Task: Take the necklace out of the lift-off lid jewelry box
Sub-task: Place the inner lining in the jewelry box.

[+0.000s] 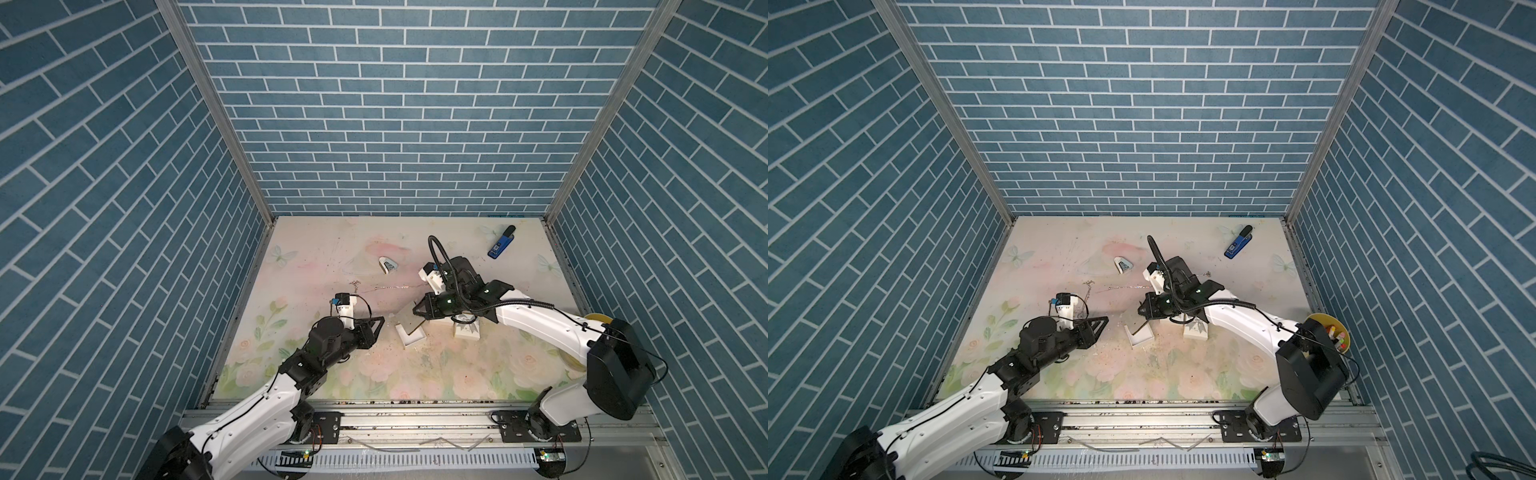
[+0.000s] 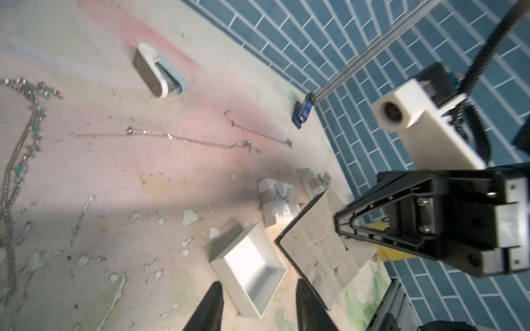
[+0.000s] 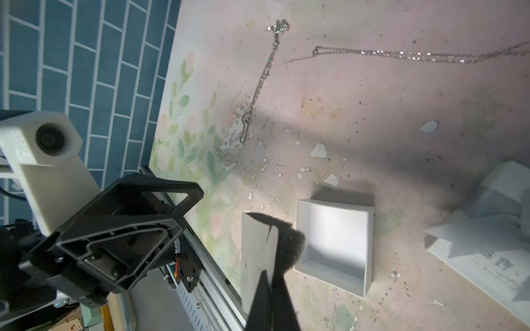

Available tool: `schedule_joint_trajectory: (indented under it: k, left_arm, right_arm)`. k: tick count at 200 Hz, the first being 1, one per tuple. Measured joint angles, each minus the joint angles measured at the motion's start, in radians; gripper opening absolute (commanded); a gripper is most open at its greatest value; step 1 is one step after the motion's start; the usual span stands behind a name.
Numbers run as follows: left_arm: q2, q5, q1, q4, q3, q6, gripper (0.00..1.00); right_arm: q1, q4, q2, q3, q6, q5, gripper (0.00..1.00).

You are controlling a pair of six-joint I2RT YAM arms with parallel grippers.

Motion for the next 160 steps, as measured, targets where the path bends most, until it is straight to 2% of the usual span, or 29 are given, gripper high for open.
schedule_joint_trajectory:
  k: [94,160]
  left_arm:
    - [0.355,0.032,-0.004,0.151,0.002,-0.075,0.25]
    - [0.463,0.024,-0.027,0.232,0.014,-0.105,0.23]
  right_arm:
    - [0.0,0.064,0.116,-0.018,0.001,0.005,0.0]
    - [0.0,0.129,0.119,-0.093,0.048,0.026,0.0]
